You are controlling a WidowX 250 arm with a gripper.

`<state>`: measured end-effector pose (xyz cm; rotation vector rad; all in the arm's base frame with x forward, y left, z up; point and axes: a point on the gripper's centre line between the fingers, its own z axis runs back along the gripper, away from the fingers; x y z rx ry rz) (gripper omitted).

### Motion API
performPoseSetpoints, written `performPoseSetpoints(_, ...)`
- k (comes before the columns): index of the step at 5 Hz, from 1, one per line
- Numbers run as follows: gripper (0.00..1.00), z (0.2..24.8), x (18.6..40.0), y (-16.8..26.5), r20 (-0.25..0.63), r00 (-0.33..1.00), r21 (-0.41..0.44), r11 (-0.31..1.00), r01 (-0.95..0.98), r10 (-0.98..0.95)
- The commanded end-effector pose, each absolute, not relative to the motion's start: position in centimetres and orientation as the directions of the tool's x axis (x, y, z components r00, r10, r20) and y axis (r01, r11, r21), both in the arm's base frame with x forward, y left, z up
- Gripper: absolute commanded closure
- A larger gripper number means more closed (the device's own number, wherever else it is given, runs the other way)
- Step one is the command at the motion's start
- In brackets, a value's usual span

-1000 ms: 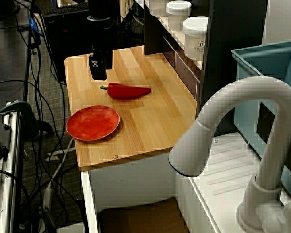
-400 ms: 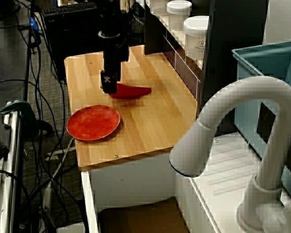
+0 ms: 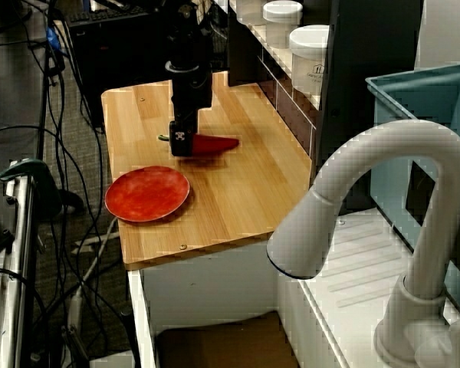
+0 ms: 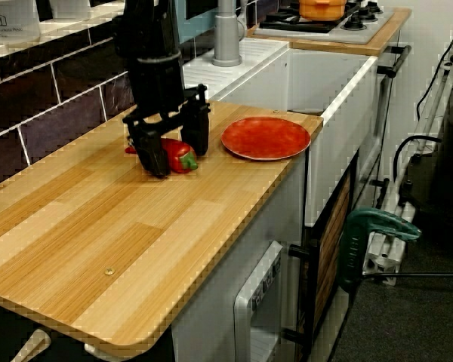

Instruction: Put the object on the plate

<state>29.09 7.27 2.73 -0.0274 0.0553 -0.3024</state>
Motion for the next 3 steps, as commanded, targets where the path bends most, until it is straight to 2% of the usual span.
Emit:
performPoseSetpoints(1,1.00,3.5,29.4,7.9,-0.024,0.950,-0.030,0.951,0.309,-0.310)
performPoseSetpoints(2,1.00,5.9,28.9,8.1,-0.035,0.941,-0.070,0.940,0.333,-0.336)
performPoseSetpoints(3,1.00,9.7,27.9,8.0,-0.015,0.932,-0.129,0.925,0.357,-0.361)
